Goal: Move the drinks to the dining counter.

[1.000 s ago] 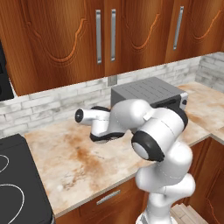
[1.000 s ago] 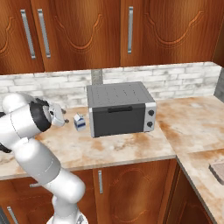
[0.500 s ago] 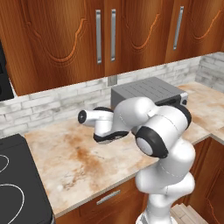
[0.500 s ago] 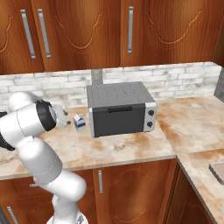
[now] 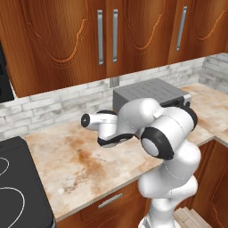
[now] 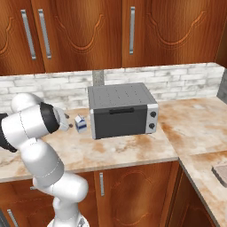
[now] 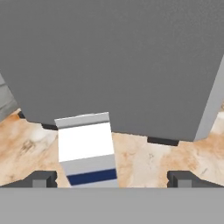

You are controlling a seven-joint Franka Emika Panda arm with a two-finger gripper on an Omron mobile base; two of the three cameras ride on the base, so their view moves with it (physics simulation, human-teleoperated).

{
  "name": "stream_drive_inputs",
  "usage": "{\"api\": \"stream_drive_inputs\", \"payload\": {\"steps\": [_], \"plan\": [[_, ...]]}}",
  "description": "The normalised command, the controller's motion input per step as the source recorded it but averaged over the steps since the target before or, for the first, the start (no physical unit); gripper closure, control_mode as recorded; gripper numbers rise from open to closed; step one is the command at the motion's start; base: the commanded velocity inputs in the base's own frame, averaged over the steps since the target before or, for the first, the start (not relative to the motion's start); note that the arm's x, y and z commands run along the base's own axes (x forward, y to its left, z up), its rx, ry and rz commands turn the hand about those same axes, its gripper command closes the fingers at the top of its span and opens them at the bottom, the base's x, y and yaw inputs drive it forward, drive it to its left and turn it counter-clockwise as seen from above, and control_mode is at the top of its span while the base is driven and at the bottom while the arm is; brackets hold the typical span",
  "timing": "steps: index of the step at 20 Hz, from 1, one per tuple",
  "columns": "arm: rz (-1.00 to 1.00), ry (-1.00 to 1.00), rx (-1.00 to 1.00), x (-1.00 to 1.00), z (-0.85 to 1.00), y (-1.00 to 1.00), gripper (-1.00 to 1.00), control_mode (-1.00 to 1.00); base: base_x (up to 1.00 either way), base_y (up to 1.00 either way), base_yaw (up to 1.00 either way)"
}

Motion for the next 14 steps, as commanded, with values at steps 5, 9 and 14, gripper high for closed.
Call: {"api": "stream_drive_inputs", "payload": {"steps": [5,9,14], "plan": [[0.04,0.0,0.0,0.0,0.0,0.0,-1.0,-1.0,0.0,0.0,0.0],[0.03,0.0,0.0,0.0,0.0,0.0,-1.0,-1.0,0.0,0.0,0.0],[-0.03,0.0,0.0,0.0,0.0,0.0,-1.0,-1.0,0.0,0.0,0.0]]}}
